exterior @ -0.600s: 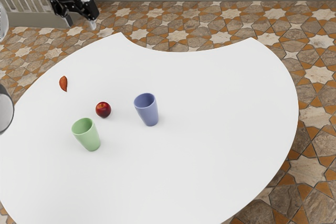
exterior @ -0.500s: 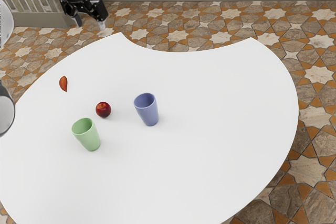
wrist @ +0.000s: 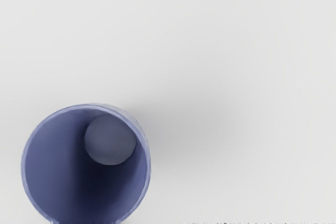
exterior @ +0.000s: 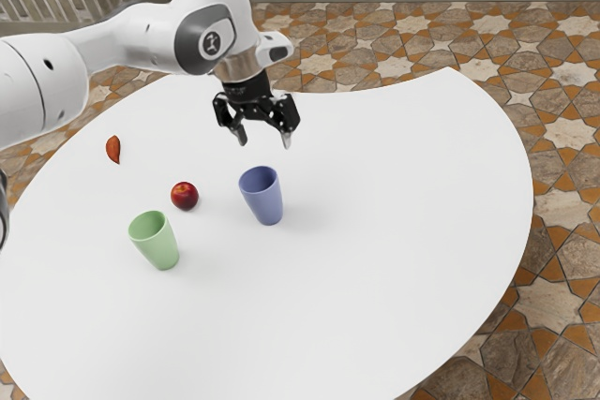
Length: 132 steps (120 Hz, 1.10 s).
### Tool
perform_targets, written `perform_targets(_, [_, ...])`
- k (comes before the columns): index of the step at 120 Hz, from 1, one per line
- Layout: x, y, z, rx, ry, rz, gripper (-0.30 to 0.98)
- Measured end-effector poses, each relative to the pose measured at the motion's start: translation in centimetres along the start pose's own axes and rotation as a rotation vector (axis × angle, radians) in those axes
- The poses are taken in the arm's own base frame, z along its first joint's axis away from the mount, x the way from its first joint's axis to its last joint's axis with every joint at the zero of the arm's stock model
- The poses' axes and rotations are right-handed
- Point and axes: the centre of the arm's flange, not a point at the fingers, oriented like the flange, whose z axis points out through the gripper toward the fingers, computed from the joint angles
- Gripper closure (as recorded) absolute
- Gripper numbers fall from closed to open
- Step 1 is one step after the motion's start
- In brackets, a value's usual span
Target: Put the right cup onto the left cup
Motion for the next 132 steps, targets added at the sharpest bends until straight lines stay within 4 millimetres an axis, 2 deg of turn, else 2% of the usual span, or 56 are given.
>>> perform_targets(12, [-1.7, -0.7, 1.6, -0.007, -0.013, -0.070, 0.02])
perform_targets(25, [-2.3, -0.9, 2.4, -0.009, -0.013, -0.132, 0.02])
perform_targets(62, [-0.3, -0.1, 7.0, 0.012, -0.005, -0.249, 0.02])
perform_targets(91, [0.4, 0.2, 8.8, 0.013, -0.002, -0.313, 0.02])
perform_targets(115, [0.2, 0.3, 9.5, 0.012, -0.004, -0.348, 0.17])
perform_targets(132, [0.4, 0.1, 10.2, 0.018, -0.007, -0.369, 0.23])
